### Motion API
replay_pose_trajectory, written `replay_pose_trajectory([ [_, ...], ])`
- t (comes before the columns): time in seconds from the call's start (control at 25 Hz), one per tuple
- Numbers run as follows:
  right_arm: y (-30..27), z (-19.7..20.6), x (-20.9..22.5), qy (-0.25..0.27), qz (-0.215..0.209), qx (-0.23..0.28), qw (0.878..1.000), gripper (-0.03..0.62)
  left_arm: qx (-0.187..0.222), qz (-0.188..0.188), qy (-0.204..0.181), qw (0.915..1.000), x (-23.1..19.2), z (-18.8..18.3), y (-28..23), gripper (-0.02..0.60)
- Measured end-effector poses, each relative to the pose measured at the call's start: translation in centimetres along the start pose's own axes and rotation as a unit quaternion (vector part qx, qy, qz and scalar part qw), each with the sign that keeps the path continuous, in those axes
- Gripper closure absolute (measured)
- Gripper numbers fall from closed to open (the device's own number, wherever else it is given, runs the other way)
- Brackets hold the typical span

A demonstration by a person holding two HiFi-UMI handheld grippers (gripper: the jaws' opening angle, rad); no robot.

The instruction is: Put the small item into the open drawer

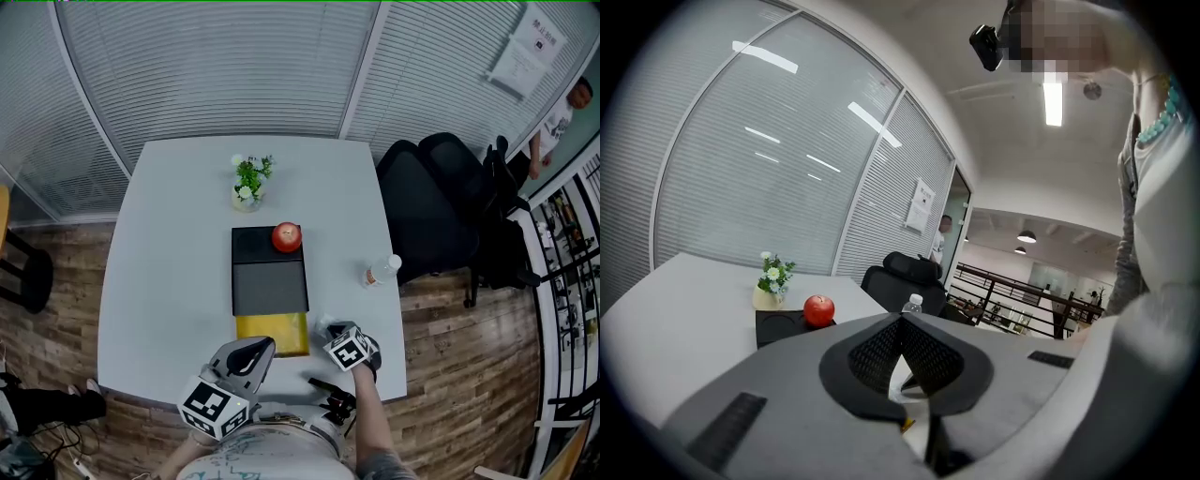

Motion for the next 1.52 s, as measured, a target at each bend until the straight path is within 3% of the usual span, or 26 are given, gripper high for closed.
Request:
replay_pose_trajectory([
  [0.64, 1.7, 1.1, -0.2, 0.020, -0.003, -0.021, 1.000, 0.591, -0.007, 0.022, -0.001, 0.9997, 1.3, 0.6, 0.5, 0.584],
  [1.52, 11.0, -3.0, 1.2, 0.029, 0.012, 0.027, 0.999, 0.591, -0.005, 0.032, -0.004, 0.9995, 2.2, 1.2, 1.2, 0.584],
])
Point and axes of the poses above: the fingertips, and each gripper's own axes: y backward along the fingers, x to its right, z out of its underside, the point moved 1 cm from there along y, backward along the fingers, and after that the axes turned 5 degrees about y, right-handed, at the moved point
